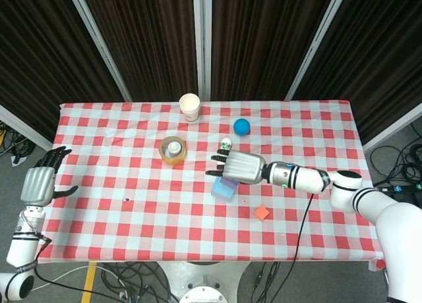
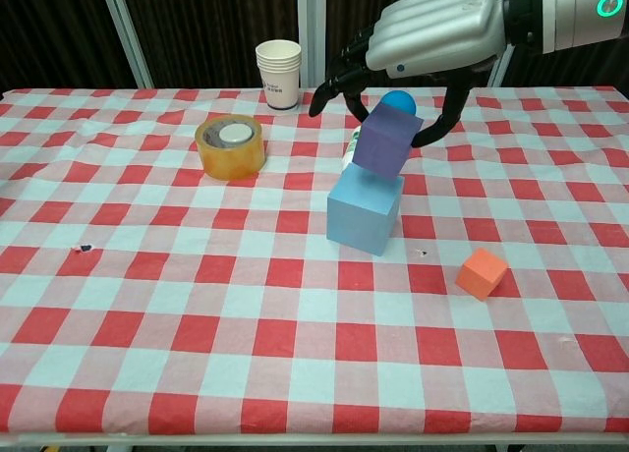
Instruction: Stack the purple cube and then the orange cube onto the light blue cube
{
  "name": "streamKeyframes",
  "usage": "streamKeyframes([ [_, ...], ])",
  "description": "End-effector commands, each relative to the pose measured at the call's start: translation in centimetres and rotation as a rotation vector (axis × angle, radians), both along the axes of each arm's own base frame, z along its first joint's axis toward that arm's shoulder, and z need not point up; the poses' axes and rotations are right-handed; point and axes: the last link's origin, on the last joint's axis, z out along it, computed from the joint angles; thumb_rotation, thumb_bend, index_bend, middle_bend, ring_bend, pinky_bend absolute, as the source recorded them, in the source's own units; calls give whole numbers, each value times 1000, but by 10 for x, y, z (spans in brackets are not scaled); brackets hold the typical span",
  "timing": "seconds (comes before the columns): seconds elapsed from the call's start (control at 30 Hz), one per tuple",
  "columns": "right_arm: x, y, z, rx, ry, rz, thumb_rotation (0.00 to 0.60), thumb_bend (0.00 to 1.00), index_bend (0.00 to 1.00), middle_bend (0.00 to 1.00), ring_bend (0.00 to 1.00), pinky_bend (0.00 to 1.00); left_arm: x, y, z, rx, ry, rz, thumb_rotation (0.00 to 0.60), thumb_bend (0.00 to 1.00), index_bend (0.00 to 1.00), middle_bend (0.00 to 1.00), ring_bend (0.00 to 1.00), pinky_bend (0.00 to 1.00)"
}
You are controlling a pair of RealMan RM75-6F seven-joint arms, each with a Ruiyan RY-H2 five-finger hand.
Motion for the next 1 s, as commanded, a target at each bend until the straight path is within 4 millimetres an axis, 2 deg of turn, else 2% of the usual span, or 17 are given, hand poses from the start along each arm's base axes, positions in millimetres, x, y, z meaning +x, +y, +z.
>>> streamKeyframes([
  [0.03,2,-1,-6,12,4,1,600,159,123,436,116,176,-1,0,0,1,-1,3,600,106,228,240,163,287],
  [0.33,1,-2,-18,39,18,-7,600,160,123,436,116,178,-4,0,1,2,-4,15,600,107,228,240,163,287],
  [1.0,9,-3,-19,69,66,20,600,159,123,436,131,190,-7,1,1,1,-9,26,600,106,228,240,163,287],
])
